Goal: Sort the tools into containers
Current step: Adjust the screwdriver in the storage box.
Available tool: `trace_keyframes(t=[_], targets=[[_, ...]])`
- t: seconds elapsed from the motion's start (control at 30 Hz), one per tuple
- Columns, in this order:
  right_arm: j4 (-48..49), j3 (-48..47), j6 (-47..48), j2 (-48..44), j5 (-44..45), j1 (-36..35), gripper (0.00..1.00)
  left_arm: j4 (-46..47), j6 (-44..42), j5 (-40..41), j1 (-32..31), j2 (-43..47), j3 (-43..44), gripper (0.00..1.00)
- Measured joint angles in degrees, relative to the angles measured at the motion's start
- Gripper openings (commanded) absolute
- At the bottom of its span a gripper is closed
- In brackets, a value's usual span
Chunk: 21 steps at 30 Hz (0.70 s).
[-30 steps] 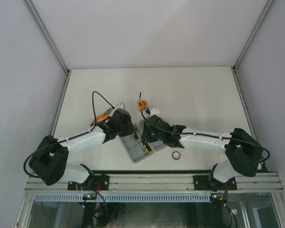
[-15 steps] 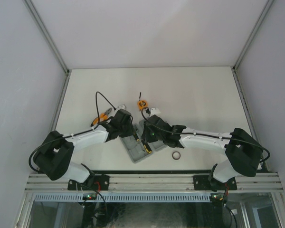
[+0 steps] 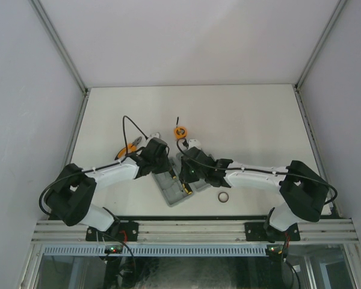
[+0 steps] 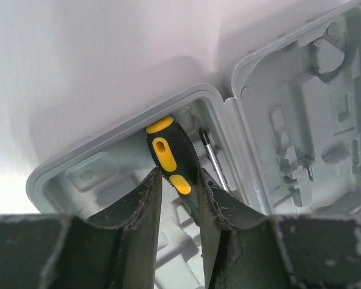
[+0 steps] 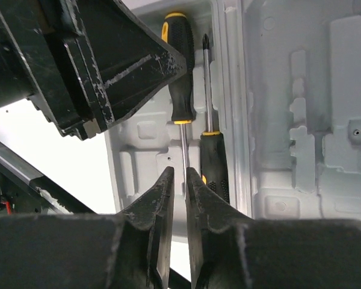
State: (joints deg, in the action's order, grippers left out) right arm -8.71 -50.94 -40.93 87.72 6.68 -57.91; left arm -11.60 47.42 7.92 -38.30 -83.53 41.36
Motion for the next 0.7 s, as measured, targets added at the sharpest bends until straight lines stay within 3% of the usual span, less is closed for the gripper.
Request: trace_keyframes(t=[0.7], targets=[[0.15, -4.59, 1.07, 8.20, -3.17, 0.48, 0.09, 0.00, 0.02, -0.17, 0.00, -0.48, 0.33, 0.32]])
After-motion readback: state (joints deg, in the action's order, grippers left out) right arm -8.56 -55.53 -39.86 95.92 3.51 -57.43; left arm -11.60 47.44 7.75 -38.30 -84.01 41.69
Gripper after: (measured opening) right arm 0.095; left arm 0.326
